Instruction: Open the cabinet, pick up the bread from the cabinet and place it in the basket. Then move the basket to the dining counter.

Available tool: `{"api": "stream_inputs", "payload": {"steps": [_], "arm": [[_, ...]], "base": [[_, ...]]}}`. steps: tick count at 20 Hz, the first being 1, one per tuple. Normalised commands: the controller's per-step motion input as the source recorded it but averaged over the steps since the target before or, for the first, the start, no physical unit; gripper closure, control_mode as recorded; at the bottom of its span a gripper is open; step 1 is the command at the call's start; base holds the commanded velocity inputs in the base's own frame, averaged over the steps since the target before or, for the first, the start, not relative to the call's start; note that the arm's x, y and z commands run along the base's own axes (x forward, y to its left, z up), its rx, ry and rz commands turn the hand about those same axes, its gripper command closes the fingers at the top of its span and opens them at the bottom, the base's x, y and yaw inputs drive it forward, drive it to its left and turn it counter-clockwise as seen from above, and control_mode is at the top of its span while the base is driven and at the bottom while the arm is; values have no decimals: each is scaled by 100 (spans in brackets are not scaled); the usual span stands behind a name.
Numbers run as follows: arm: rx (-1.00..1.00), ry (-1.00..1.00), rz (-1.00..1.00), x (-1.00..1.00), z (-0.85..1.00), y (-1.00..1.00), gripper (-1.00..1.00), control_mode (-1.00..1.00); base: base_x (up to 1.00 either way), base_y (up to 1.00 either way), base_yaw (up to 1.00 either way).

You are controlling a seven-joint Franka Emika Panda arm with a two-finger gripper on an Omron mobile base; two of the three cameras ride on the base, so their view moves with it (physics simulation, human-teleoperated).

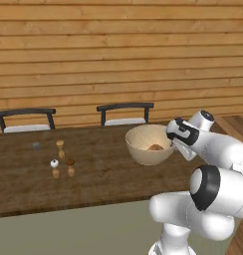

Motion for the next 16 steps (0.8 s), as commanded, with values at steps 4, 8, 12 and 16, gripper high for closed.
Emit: {"api": "stream_inputs", "payload": {"steps": [4, 8, 12, 16], "arm": [[0, -5, 0, 0, -35, 0, 100, -100], [0, -2, 0, 0, -8, 0, 100, -100], [0, 0, 0, 0, 0, 0, -100, -100], [0, 0, 0, 0, 0, 0, -100, -100]], "base": [[0, 0, 0], [0, 0, 0], [0, 0, 0], [0, 0, 0]]}}
